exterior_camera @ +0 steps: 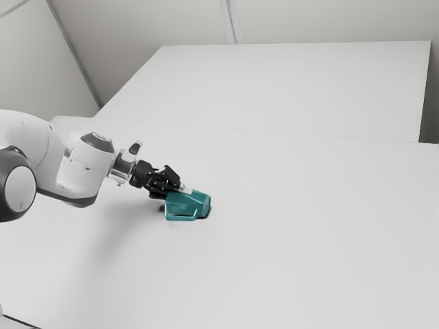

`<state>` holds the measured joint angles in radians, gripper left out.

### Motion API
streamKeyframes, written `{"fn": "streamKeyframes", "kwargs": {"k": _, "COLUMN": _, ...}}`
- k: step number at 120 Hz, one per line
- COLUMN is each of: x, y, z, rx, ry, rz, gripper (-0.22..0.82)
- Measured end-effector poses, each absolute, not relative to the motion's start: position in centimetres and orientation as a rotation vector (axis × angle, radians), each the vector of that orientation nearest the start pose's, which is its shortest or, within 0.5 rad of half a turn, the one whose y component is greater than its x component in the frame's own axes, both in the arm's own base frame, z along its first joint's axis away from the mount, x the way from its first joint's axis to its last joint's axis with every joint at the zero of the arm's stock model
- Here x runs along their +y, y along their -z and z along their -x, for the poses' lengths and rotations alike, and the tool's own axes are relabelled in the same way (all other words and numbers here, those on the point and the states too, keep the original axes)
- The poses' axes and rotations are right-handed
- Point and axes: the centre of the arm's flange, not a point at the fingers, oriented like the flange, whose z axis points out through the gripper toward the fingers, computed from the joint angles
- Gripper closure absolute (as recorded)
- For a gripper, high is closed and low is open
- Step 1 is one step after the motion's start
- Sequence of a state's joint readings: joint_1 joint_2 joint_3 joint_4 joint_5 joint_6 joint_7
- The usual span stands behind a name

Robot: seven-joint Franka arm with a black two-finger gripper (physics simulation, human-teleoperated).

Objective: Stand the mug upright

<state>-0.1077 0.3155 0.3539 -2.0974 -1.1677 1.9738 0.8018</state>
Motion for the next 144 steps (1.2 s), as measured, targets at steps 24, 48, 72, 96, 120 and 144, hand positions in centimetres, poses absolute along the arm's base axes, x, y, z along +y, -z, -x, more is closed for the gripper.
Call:
{"fn": "streamKeyframes", "kwargs": {"k": 24, "x": 7.7, "y": -27.9, "z": -55.7, "rx": 0.187, "ry": -0.179, "rz": -2.237, "gripper": 0.73}}
{"fn": "streamKeyframes", "kwargs": {"k": 48, "x": 7.6, "y": -29.1, "z": -56.0, "rx": 0.186, "ry": -0.208, "rz": -2.222, "gripper": 0.75}}
{"fn": "streamKeyframes", "kwargs": {"k": 72, "x": 7.2, "y": -31.8, "z": -56.2, "rx": 0.16, "ry": -0.262, "rz": -2.199, "gripper": 0.77}}
{"fn": "streamKeyframes", "kwargs": {"k": 96, "x": 6.4, "y": -34.3, "z": -56.2, "rx": 0.123, "ry": -0.297, "rz": -2.201, "gripper": 0.77}}
{"fn": "streamKeyframes", "kwargs": {"k": 120, "x": 6.5, "y": -36.2, "z": -56.3, "rx": 0.057, "ry": -0.278, "rz": -2.334, "gripper": 0.77}}
{"fn": "streamKeyframes", "kwargs": {"k": 144, "x": 5.4, "y": -39.2, "z": -57.5, "rx": -0.072, "ry": -0.25, "rz": -2.538, "gripper": 0.78}}
